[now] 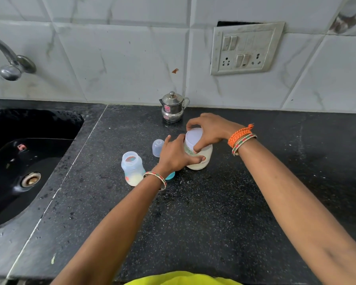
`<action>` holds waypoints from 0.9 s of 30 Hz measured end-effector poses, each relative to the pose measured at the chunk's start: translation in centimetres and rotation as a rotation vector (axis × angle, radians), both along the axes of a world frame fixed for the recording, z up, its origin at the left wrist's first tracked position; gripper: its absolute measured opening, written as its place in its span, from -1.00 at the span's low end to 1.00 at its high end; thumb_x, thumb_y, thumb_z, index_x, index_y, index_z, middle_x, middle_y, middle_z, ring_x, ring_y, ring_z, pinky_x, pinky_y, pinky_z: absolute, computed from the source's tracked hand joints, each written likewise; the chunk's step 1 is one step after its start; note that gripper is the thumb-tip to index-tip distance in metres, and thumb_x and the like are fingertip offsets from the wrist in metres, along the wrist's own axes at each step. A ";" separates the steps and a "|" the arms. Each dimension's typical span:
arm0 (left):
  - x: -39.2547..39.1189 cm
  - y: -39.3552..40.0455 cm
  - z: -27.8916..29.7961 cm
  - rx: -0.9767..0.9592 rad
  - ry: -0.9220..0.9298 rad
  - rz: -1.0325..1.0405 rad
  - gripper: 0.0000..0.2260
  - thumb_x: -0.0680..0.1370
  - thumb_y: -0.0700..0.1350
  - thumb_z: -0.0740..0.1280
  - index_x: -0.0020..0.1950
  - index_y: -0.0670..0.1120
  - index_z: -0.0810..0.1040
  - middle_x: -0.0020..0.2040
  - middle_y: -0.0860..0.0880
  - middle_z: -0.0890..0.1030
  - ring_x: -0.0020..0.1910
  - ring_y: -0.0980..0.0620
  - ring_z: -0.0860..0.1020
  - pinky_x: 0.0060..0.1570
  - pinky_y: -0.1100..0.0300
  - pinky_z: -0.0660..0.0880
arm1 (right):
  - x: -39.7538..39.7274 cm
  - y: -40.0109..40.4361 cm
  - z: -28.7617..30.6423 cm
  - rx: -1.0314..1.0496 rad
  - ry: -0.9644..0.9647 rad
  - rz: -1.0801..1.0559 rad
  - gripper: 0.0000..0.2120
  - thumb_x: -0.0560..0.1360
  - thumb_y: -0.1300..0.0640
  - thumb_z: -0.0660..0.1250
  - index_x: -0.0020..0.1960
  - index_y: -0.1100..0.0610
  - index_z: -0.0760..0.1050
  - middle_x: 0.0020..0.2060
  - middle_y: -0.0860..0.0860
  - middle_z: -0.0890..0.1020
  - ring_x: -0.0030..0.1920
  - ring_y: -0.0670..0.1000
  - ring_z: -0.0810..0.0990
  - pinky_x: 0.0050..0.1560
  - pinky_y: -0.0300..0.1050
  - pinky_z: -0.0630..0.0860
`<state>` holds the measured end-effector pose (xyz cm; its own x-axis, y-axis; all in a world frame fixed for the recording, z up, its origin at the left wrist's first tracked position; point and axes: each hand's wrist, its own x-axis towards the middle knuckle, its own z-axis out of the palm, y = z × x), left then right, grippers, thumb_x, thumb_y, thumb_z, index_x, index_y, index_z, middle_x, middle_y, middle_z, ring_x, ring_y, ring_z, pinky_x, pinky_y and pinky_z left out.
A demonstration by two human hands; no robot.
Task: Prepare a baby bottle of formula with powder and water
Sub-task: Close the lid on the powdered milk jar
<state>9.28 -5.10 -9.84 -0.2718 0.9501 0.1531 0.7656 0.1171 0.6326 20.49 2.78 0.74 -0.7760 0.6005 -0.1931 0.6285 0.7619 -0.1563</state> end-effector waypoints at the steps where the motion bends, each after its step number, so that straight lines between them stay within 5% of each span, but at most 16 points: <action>1: 0.1 0.0 -0.1 0.008 0.023 0.009 -0.29 0.28 0.25 0.45 0.28 -0.11 0.37 0.11 -0.02 0.62 0.19 -0.04 0.53 0.47 -0.02 0.00 | 0.0 -0.1 -0.4 0.003 0.016 -0.014 -0.40 0.23 -0.07 0.54 0.21 -0.05 0.43 -0.08 -0.02 0.35 -0.04 0.01 0.37 -0.10 -0.13 0.29; 8: 1.0 -0.4 -0.4 0.016 0.060 0.070 -0.36 0.33 0.25 0.40 0.26 -0.09 0.36 0.04 0.01 0.65 0.18 0.02 0.54 0.44 -0.01 -0.23 | 1.1 -1.1 -3.0 0.118 0.224 -0.211 -0.43 0.21 -0.23 0.48 0.17 -0.13 0.44 -0.07 -0.02 0.36 -0.13 0.07 0.40 -0.11 -0.10 0.31; 16: 1.3 -0.7 -0.3 0.002 0.046 0.064 -0.40 0.34 0.23 0.41 0.22 -0.09 0.37 -0.01 0.01 0.66 0.17 0.00 0.55 0.46 -0.02 -0.19 | 1.4 -2.1 -3.5 0.152 0.203 -0.327 -0.38 0.27 -0.33 0.41 0.23 -0.07 0.42 0.12 0.09 0.48 0.09 0.20 0.53 0.00 -0.05 0.38; 27: 0.8 -1.2 0.4 -0.073 0.035 0.048 -0.34 0.33 0.29 0.40 0.24 -0.09 0.36 0.06 0.02 0.65 0.22 0.00 0.52 0.46 -0.04 -0.18 | 0.5 -3.5 -3.5 0.217 0.143 -0.415 -0.30 0.33 -0.35 0.33 0.32 0.03 0.37 0.17 0.18 0.47 0.13 0.22 0.52 0.00 -0.02 0.42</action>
<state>10.08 -6.34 -9.43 -0.3134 0.9450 0.0939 0.7795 0.1995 0.5938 21.04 -0.69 -2.79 -0.4723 0.8793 0.0614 0.8699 0.4762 -0.1285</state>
